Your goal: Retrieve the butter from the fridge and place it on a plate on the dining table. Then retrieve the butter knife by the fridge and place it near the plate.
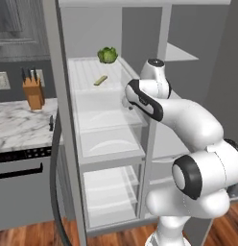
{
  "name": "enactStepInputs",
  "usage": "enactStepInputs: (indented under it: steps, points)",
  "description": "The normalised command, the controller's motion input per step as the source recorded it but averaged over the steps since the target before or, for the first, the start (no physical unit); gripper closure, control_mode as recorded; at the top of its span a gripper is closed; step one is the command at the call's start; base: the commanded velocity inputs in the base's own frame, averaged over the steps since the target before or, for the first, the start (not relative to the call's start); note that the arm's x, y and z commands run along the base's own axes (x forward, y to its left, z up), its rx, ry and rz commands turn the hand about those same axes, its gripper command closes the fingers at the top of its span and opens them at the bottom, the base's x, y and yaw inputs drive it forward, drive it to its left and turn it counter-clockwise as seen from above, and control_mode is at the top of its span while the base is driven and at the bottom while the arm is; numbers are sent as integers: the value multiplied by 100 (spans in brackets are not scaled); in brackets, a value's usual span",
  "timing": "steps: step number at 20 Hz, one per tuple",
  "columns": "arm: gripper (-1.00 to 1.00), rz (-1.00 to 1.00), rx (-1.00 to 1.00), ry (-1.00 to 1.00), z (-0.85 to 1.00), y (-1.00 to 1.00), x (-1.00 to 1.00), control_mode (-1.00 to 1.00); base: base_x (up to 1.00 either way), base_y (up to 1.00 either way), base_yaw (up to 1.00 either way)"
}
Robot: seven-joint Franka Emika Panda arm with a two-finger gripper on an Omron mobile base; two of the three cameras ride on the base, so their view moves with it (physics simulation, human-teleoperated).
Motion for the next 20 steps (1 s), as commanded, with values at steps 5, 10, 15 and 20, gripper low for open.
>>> enactStepInputs:
  steps: [5,10,15,20]
  points:
    - [-100,0,0,0,0,0,0,100,41,0,0]
    - [-100,0,0,0,0,0,0,100,16,0,0]
    - [-100,0,0,-1,4,2,0,-100,0,0,0]
    - [-100,0,-2,-17,35,81,0,-100,0,0,0]
